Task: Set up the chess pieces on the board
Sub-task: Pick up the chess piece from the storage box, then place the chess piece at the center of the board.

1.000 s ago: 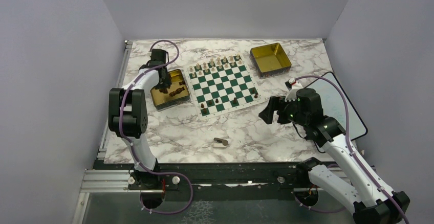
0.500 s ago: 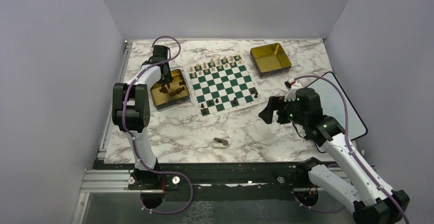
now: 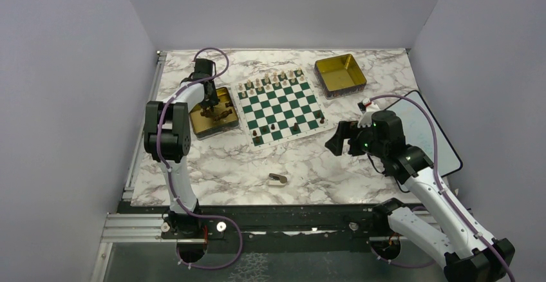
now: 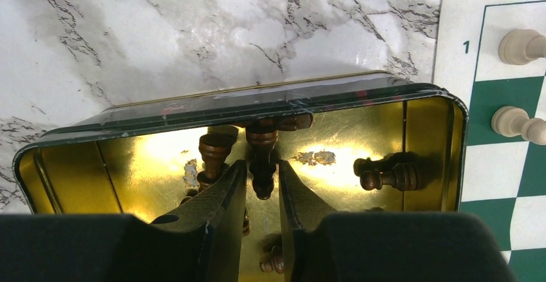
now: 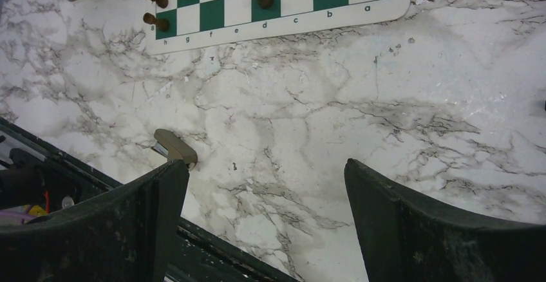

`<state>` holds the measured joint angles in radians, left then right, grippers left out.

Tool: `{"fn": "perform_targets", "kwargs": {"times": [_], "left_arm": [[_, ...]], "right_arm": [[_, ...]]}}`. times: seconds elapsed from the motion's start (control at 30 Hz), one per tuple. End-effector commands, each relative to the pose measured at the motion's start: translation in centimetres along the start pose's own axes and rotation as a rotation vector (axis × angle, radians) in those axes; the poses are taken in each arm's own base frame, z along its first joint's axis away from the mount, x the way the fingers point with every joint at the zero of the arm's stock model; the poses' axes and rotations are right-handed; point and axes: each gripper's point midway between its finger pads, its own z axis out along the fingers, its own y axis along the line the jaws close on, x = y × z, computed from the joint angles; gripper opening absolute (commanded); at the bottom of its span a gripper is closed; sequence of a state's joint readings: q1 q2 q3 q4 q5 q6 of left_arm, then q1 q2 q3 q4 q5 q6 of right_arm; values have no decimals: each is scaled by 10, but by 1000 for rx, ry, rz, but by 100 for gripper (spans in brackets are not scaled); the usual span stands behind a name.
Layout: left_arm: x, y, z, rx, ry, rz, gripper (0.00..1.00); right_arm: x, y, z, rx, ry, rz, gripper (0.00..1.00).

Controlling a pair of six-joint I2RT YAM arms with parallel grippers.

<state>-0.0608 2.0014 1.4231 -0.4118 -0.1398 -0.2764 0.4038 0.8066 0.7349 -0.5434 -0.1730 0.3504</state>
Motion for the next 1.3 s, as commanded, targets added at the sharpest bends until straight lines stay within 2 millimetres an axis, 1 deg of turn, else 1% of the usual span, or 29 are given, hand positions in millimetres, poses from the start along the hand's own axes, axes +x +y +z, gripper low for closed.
{"fn": "perform_targets", "kwargs": {"times": [0.0, 0.07, 0.13, 0.3, 0.43, 0.53, 0.7, 0.8, 0.9, 1.07, 1.17, 1.27], "left_arm": [[-4, -4, 4, 12, -16, 2, 26], [-2, -5, 4, 18, -10, 5, 25], [-3, -7, 2, 28, -11, 3, 21], [-5, -12, -13, 64, -19, -12, 15], [3, -9, -22, 55, 10, -16, 14], [3, -9, -34, 64, 11, -16, 13], [-7, -8, -63, 74, -24, -30, 12], [-13, -13, -83, 115, -52, -63, 13], [-15, -24, -104, 191, -60, -91, 13], [-16, -45, -142, 338, -66, -124, 13], [-11, -59, -165, 442, -55, -163, 13], [-4, -73, -186, 554, -45, -219, 13]], "right_arm": [[-4, -3, 1, 14, -22, 7, 97], [-4, -3, 1, 15, -24, 8, 97], [-5, -2, 0, 12, -26, 10, 97], [-4, -2, -1, 10, -32, 13, 97], [-5, 1, -1, -4, -34, 17, 96], [-7, 4, -2, -20, -37, 23, 95], [-17, 10, -6, -31, -81, 66, 93], [-24, 13, -6, -41, -114, 96, 91], [-35, 16, -4, -49, -146, 103, 88], [-68, 20, 1, -56, -254, 90, 86], [-88, 27, 5, -93, -339, 115, 83], [-107, 36, 12, -139, -383, 146, 82]]}}
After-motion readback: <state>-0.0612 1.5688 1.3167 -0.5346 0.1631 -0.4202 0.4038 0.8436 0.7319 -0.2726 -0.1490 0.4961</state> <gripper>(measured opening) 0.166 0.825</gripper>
